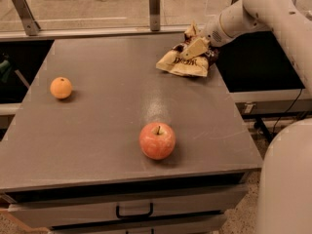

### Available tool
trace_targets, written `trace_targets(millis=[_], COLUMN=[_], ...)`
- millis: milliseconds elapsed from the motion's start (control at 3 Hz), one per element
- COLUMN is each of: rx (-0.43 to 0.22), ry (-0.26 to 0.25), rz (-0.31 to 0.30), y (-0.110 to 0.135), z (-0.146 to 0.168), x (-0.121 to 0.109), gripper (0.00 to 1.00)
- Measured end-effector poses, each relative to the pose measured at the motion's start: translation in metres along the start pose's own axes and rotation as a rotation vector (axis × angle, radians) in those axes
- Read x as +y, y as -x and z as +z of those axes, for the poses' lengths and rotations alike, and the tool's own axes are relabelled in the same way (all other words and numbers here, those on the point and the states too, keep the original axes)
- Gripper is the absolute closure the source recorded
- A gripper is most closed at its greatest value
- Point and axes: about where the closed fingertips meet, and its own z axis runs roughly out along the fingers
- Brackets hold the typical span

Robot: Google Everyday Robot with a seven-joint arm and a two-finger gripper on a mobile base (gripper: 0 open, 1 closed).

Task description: Move brown chip bag near orange

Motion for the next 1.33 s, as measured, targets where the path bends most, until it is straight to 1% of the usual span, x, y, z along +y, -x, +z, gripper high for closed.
trace_targets(millis=[333, 667, 1333], rx=[0.000, 0.000, 0.000], ry=[0.000, 0.000, 0.000], rz=[0.000, 0.000, 0.000], y=[0.0012, 0.0014, 0.0015], z=[-0.0010, -0.0012, -0.0010], x=[-0.0003, -0.0003, -0.0003], gripper=[0.83, 0.61, 0.13])
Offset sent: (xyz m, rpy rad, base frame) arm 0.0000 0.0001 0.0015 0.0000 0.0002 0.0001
